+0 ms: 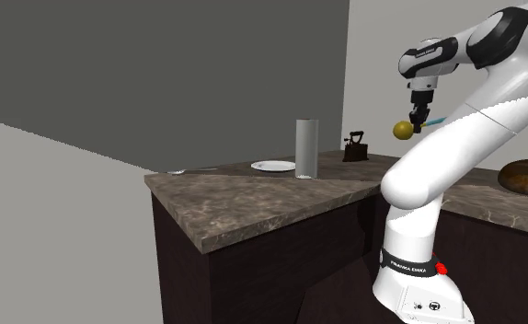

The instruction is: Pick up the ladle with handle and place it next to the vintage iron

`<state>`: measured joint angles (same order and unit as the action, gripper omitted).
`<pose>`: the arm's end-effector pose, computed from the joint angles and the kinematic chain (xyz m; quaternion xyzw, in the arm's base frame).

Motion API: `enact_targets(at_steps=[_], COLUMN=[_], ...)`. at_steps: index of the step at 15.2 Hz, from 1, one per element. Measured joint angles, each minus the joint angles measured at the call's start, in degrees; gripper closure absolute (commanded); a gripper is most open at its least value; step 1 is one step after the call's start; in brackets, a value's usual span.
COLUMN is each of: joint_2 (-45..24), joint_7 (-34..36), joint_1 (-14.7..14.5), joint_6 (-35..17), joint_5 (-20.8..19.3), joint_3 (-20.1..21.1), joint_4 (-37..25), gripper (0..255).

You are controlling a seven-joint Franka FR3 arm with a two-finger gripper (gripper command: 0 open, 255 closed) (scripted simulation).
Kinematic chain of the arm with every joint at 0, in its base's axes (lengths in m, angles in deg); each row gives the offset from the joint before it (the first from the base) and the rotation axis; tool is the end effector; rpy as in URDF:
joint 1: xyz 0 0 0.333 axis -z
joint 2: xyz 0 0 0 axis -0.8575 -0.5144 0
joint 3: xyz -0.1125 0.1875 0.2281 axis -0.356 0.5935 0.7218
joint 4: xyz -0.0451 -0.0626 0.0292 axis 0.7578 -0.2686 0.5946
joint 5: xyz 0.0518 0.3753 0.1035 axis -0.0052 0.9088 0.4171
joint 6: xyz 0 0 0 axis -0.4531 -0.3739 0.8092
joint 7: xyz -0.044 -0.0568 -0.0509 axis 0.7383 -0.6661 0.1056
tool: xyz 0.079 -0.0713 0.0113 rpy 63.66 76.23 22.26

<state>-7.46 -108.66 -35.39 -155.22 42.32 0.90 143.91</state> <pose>-0.0963 -0.4889 0.5925 0.9526 -0.2912 0.0156 0.0870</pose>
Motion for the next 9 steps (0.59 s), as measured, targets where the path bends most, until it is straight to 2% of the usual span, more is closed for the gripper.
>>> enact_targets(at_steps=[9], joint_2=[1.1], joint_7=[1.6], joint_1=[0.7], joint_6=[-6.1], joint_5=[-2.1], joint_3=[-2.2], joint_4=[6.8], gripper=[255])
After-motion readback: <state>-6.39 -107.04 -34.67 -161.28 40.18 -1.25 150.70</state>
